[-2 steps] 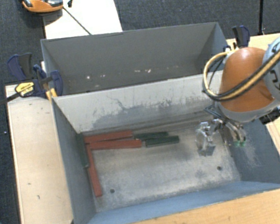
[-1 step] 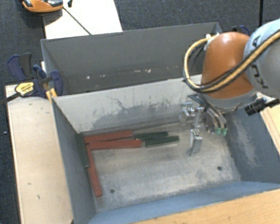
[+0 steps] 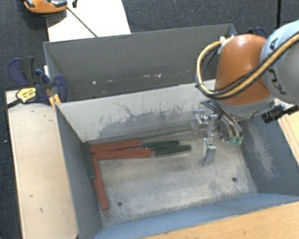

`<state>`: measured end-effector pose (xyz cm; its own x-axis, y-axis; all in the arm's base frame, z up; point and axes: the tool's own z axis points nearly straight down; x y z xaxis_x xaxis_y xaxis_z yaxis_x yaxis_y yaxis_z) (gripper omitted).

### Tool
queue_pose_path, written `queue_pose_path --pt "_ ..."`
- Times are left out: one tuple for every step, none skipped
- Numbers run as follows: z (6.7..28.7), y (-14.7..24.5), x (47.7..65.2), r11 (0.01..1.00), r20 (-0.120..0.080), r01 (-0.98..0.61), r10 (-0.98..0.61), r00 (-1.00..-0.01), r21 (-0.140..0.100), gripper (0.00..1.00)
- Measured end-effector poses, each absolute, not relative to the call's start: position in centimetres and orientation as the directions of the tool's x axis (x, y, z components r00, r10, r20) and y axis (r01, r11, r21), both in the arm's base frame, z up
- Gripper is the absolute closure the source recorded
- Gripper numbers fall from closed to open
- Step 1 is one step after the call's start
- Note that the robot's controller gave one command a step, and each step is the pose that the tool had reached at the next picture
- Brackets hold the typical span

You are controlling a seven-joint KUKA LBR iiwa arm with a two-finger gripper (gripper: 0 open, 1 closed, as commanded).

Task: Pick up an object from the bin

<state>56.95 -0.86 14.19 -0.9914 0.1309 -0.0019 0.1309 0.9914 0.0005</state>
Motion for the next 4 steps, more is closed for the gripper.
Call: queue_pose_path --pt "9.8 2.6 58.5 0.992 -0.010 0.124 0.124 -0.992 0.001 0.00" --pt "8.4 5.4 59.1 0.999 -0.003 -0.036 -0.036 -0.999 0.000 1.00" --pt "8.4 5.4 59.1 0.999 -0.003 -0.038 -0.038 -0.999 0.000 0.00" --pt "8.4 5.4 59.1 0.999 -0.003 -0.038 -0.038 -0.999 0.000 0.00"
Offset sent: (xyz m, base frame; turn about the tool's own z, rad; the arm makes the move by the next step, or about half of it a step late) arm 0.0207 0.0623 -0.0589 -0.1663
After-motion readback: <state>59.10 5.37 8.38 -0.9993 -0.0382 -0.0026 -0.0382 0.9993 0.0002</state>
